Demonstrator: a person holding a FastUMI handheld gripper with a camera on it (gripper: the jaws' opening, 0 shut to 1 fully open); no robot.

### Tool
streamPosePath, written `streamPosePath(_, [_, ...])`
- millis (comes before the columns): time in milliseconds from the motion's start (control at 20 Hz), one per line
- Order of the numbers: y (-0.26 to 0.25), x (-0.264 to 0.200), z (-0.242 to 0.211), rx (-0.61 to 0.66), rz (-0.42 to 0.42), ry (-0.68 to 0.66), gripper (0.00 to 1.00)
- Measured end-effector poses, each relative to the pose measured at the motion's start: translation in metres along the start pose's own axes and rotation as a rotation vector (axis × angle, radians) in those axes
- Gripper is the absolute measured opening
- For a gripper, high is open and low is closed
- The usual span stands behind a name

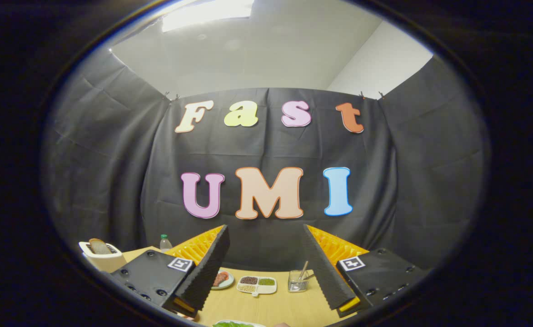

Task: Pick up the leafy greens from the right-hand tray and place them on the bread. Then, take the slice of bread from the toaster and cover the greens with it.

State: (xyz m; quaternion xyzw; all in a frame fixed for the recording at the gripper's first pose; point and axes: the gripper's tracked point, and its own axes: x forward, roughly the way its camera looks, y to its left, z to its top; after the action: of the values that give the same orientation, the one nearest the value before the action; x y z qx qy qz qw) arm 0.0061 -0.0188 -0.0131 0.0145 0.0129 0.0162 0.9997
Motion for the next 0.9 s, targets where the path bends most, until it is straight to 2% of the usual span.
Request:
streamPosePath(300, [-0.003,0.001,0.002,-0.020,0.022,-0.007,1.00])
streamPosePath(550, [-0.001,0.007,-0.020,-0.045,0.091,0.068,1.00])
streamPosePath(900, [0.021,0.001,-0.071,-0.068,0.287,0.257,1.00])
